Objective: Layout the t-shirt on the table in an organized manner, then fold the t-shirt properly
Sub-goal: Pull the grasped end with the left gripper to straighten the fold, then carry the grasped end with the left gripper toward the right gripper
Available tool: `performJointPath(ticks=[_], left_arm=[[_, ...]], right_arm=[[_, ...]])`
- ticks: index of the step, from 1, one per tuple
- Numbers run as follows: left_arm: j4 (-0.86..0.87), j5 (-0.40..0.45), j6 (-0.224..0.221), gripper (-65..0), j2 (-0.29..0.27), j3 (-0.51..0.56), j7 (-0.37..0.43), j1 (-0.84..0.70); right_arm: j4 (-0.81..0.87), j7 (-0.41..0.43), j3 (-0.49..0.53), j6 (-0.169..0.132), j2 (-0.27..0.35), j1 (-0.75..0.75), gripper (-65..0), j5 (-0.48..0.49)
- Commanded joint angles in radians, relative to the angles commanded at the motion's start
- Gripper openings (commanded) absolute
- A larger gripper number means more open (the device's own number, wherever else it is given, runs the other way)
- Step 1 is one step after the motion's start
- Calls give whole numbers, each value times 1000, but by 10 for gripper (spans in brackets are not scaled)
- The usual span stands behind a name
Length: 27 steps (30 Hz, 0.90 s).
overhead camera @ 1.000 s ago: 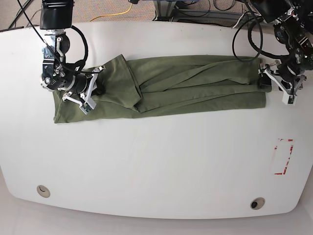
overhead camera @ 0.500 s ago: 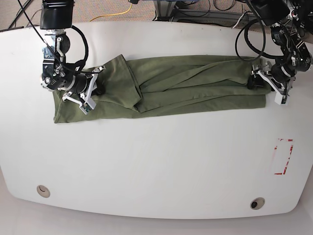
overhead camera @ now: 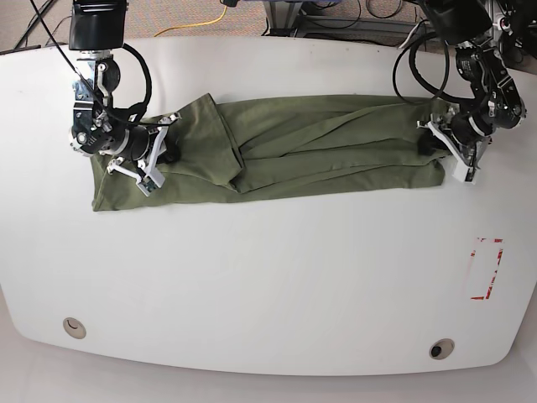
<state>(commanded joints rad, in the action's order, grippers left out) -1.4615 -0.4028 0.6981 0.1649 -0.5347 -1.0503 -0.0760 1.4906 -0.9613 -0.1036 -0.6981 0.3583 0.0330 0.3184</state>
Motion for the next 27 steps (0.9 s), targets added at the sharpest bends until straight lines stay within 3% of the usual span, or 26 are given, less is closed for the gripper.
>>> performJointPath(ticks=[9,16,21,27], left_arm=[[-140,-3,0,-646,6,-3,-17,-5],[-342,-5,0,-644,0,6,-167,17],[-414,-5,0,-644,-3,78,-250,48],[-425,-6,0,-644,-78,161,-295,95]], right_arm=[[0,0,0,0,0,0,-609,0],[0,-2,0,0,0,0,-609,0],[0,-2,0,0,0,2,-609,0],[0,-2,0,0,0,2,-609,0]])
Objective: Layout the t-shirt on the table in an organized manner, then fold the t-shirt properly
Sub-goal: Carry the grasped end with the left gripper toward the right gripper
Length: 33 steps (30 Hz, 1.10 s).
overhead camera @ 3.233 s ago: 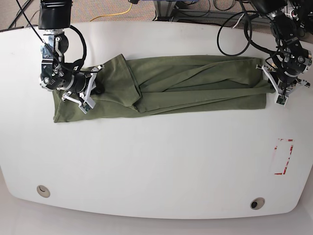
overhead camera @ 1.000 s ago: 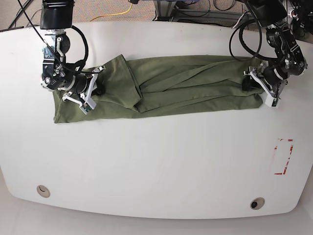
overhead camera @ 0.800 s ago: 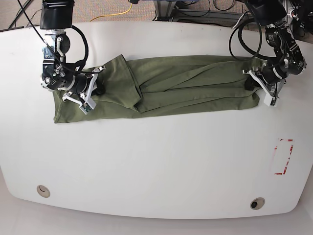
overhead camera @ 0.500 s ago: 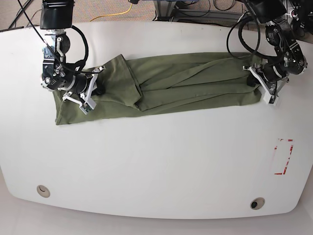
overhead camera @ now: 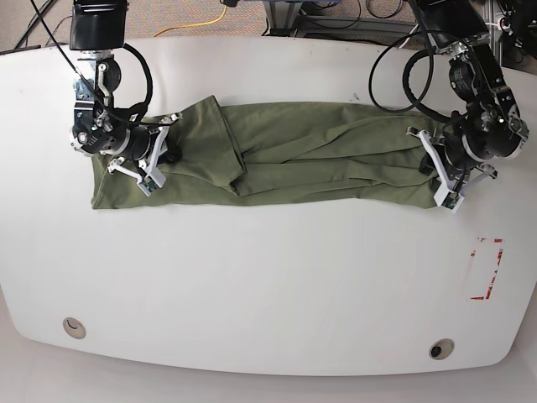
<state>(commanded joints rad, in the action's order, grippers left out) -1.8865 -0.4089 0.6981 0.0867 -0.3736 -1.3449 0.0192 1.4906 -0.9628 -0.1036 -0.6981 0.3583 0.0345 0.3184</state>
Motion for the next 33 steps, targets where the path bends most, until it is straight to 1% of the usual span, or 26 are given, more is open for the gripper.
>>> performJointPath(ticks=[5,6,7,9,10,16,25,29,33], left_arm=[[3,2,0,-643,-77,69,-2,25],[3,2,0,-643,-86,72,-2,26],[3,3,0,-643,-112,83,-2,32],[5,6,0,-643,-137,95,-2,40],[6,8,0,-643,-161,110,-2,46],[6,9,0,-643,-242,160,-2,49],[48,-9,0,-642,-244,264,2,44],[89,-60,0,-642,-244,262,3,49],[126,-78,0,-642,-244,265,14,58]], right_arm=[[0,0,2,0,0,0,-609,0],[0,0,2,0,0,0,-609,0],[0,0,2,0,0,0,-609,0],[0,0,2,0,0,0,-609,0],[0,0,2,0,0,0,-609,0],[0,0,2,0,0,0,-609,0],[0,0,2,0,-3,0,-609,0],[0,0,0,0,-21,0,-609,-2],[0,0,0,0,-26,0,-609,-2]])
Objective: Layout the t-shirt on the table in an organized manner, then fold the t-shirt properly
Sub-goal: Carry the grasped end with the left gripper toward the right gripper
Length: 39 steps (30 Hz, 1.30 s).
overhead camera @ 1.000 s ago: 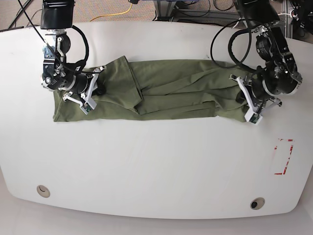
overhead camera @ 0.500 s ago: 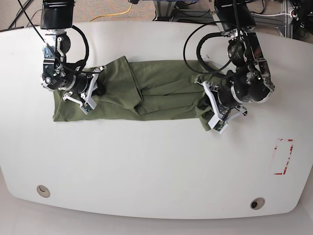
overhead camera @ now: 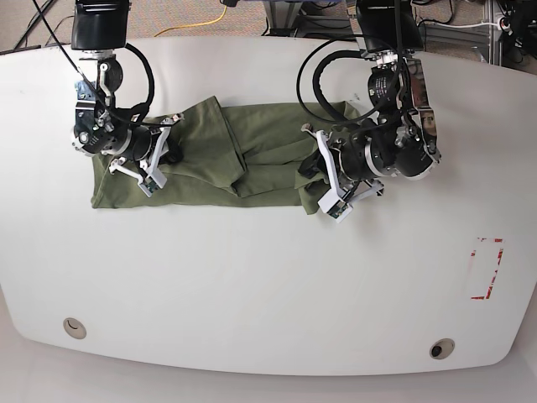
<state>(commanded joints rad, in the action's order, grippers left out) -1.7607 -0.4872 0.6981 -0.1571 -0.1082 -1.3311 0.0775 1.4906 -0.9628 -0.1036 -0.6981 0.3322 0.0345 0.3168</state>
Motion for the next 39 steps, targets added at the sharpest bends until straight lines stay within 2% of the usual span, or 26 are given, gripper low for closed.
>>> performJointPath(ticks=[8,16,22,35,38,39], left_arm=[[110,-51,0,-640,0,2,92,12],[273,-155,0,-640,0,8,144,66],[344,-201,0,-640,0,83,235,83],[365,-201,0,-636,0,120,244,100],[365,-198,0,-574,0,120,244,101],[365,-198,0,-501,0,121,244,101]], right_arm=[[0,0,3,0,-3,0,-609,2],[0,0,3,0,-3,0,-609,2],[0,0,2,0,-3,0,-609,2],[0,0,0,0,-3,0,-609,2],[-2,0,0,0,-3,0,-609,2],[-2,0,0,0,-3,0,-609,2]])
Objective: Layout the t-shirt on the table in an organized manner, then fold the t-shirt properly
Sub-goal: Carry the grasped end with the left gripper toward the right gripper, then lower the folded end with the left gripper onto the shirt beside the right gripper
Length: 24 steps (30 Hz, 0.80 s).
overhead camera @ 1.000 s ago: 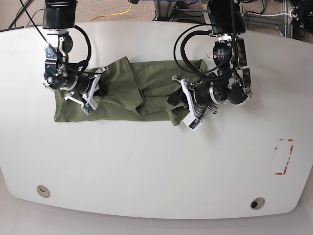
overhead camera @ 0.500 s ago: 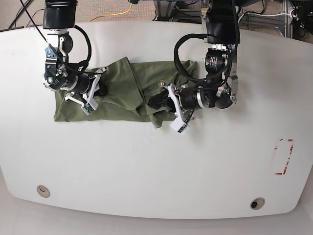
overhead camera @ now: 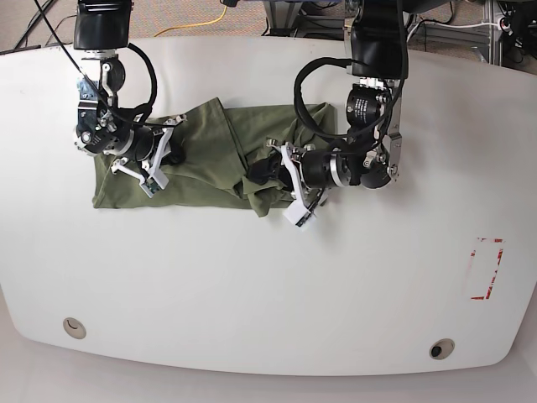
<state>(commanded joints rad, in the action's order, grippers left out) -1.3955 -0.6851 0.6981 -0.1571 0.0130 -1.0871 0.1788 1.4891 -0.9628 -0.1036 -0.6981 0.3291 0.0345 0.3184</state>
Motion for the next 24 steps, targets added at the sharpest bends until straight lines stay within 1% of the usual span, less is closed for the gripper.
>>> performJointPath(ticks=[2,3,5,6,7,9,14,16,19,20,22,23,24], left_arm=[[-2,0,0,-401,0,0,0,0],[-3,0,0,-301,0,0,0,0],[-8,0,0,-201,0,0,0,0],[-17,0,0,-172,0,0,0,0],[-26,0,0,-168,0,0,-2,0],[-40,-6,0,-183,0,8,-9,0],[-94,-44,0,-199,0,89,-77,18],[-141,-55,0,-199,0,95,-103,23],[-192,-55,0,-199,0,95,-109,26],[-204,-52,0,-199,29,94,-109,31],[-215,-35,0,-200,63,84,-104,37],[-222,-15,0,-203,87,69,-104,40],[-229,0,0,-212,100,60,-103,40]], right_arm=[[0,0,0,0,0,0,-609,0],[0,0,0,0,0,0,-609,0],[0,0,2,0,0,0,-609,0],[0,0,2,0,0,0,-609,0],[0,0,3,0,0,0,-609,0],[0,0,3,0,0,0,-609,0],[0,0,3,0,0,0,-609,0],[0,0,5,0,0,0,-609,0],[0,0,5,0,0,0,-609,0],[0,0,5,0,0,0,-609,0],[2,-2,5,0,0,0,-609,0],[2,-5,3,0,0,0,-609,0],[2,-8,2,0,0,0,-609,0]])
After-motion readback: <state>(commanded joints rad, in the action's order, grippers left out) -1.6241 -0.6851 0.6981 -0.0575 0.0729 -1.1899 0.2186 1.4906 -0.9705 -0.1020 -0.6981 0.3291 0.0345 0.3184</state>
